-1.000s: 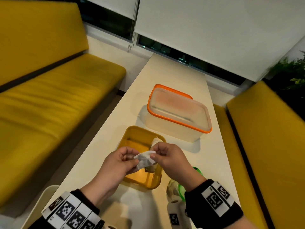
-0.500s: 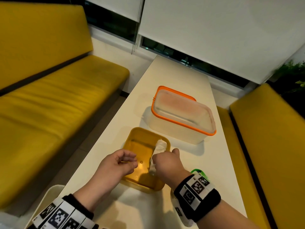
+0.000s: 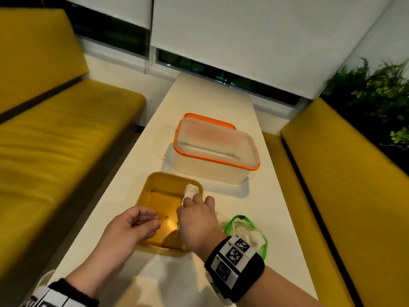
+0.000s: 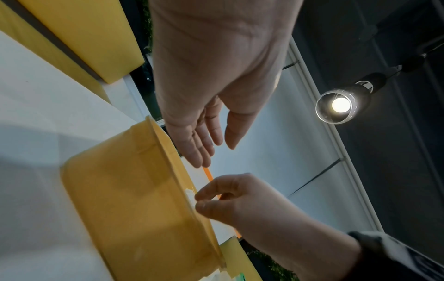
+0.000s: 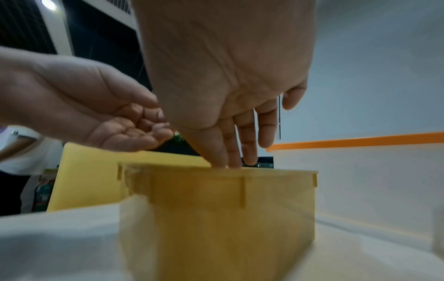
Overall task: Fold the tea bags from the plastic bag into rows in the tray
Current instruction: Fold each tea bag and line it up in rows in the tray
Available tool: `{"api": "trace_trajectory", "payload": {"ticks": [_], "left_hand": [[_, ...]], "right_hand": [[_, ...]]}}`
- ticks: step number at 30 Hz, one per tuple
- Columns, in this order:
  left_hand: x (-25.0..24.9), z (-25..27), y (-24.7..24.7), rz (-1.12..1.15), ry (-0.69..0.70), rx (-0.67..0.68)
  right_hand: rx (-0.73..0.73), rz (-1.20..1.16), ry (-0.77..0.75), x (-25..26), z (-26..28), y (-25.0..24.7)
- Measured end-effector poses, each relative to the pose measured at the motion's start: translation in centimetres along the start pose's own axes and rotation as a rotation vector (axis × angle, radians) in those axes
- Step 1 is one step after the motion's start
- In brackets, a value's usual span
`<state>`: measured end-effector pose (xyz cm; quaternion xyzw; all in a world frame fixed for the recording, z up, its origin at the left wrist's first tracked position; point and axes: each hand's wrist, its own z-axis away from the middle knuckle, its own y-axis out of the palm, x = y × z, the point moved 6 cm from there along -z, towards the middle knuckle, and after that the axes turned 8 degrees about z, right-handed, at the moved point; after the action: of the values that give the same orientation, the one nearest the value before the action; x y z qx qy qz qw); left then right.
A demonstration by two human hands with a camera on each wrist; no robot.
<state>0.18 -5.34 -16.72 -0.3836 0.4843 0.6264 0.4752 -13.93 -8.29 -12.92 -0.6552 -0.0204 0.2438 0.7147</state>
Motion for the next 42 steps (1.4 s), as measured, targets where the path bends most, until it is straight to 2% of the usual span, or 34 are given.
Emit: {"api": "trace_trajectory", "payload": {"ticks": [5,7,11,13,17,20,23,31,38,42], "left_hand": [[0.0,-0.6,0.8,-0.055,-0.025,0.037],[-0.2,-0.8,1.6,-0.087,-0.043,0.070],[-0.3,-0.7,4.0,-0.143,-0.049,0.120],[0.2,-0.6,5.7,-0.136,-0.054,0.145],[1.5,-0.3,9.1,-0.209,-0.068,0.244],[2.1,-0.1,11.1,-0.256,-0.078,0.318],[2.4,-0.2,12.6,-0.299,-0.078,0.354],[2.2,-0.5,12.7,-0.305,-0.048,0.348],[2.2,-0.5,13.3,-0.297,-0.044,0.366],[1.1,-0.3,14.6,-0.259,-0.017,0.391]], "right_hand": [[-0.200,-0.322,-0.024,-1.7,5.0,-0.9],[-0.247,-0.438,0.103,-4.7,7.6,-0.2],[-0.117,-0.504,0.491,-12.0,11.9,2.6],[-0.017,-0.481,0.572,-13.8,12.8,4.0],[0.150,-0.454,0.582,-13.3,12.1,6.0],[0.180,-0.437,0.600,-12.6,11.3,6.7],[0.140,-0.517,0.639,-12.9,11.1,7.4],[-0.079,-1.034,0.701,-14.5,12.5,7.3],[-0.233,-1.354,0.824,-16.3,13.8,8.2],[-0.277,-1.602,0.761,-16.3,14.1,6.8]]}}
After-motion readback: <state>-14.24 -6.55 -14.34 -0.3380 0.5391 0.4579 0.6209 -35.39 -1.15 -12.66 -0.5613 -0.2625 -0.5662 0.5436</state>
